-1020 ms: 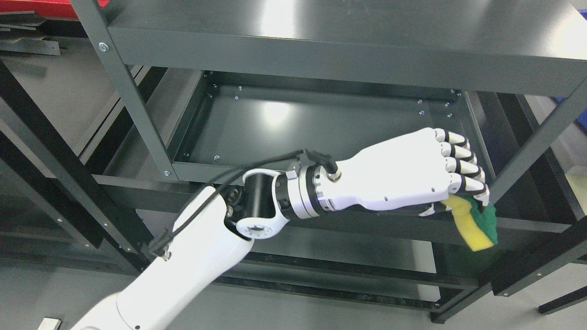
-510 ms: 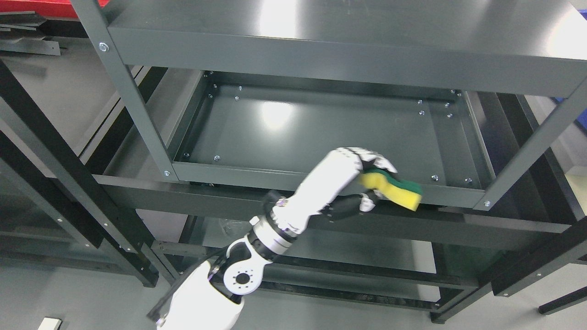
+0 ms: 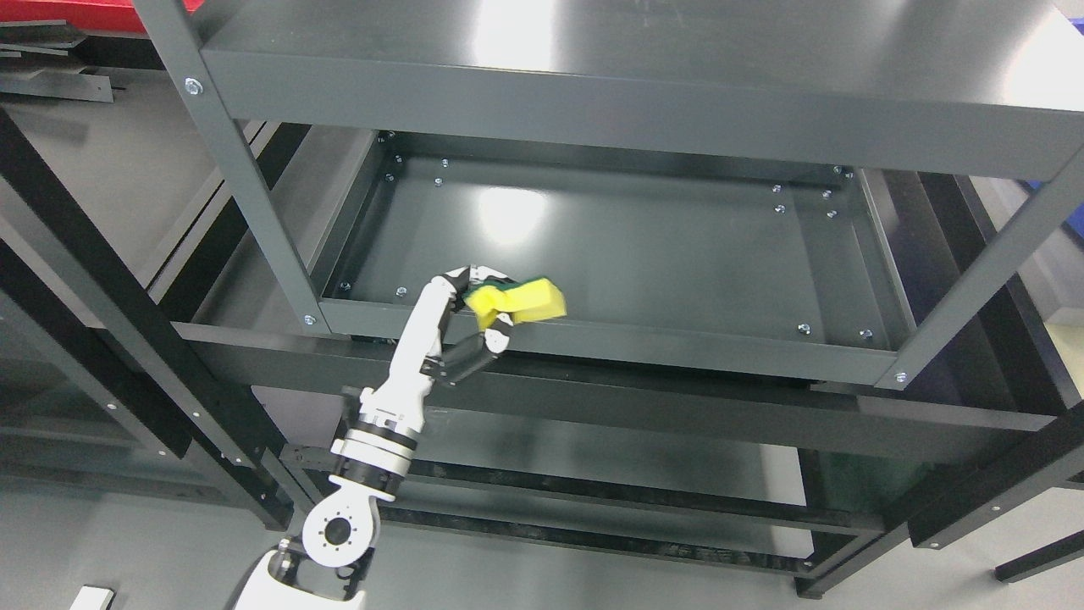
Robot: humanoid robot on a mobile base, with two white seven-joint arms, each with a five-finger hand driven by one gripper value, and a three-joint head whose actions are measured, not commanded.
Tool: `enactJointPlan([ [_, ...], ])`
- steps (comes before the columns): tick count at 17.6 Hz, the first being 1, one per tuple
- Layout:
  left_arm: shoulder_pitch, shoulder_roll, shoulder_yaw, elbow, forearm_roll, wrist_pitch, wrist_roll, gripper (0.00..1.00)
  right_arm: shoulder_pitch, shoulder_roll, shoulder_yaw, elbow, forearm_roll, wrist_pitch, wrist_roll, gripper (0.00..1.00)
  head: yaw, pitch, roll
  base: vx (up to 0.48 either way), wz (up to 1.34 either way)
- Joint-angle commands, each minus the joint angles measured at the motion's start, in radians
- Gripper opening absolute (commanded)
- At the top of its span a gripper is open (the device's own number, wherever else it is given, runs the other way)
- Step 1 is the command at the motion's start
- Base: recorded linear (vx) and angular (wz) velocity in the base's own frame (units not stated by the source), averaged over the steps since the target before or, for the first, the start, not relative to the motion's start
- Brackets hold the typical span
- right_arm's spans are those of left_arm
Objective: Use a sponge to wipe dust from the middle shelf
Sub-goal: 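Withdraw the left hand holding the sponge from the shelf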
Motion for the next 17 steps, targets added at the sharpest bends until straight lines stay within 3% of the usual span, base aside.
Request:
enactJointPlan([
  [1, 0.022, 0.010, 0.212, -0.096, 0.088, 0.045, 0.010, 0.00, 0.001, -0.017, 0.000, -0.017, 0.000, 0.000, 0.001, 1.00, 0.0000, 0.000, 0.000, 0.000, 0.00],
  [17, 0.040, 0.010, 0.204, -0.096, 0.091, 0.037, 0.007, 0.00, -0.001, -0.017, 0.000, -0.017, 0.000, 0.000, 0.001, 1.00, 0.0000, 0.000, 0.000, 0.000, 0.00],
])
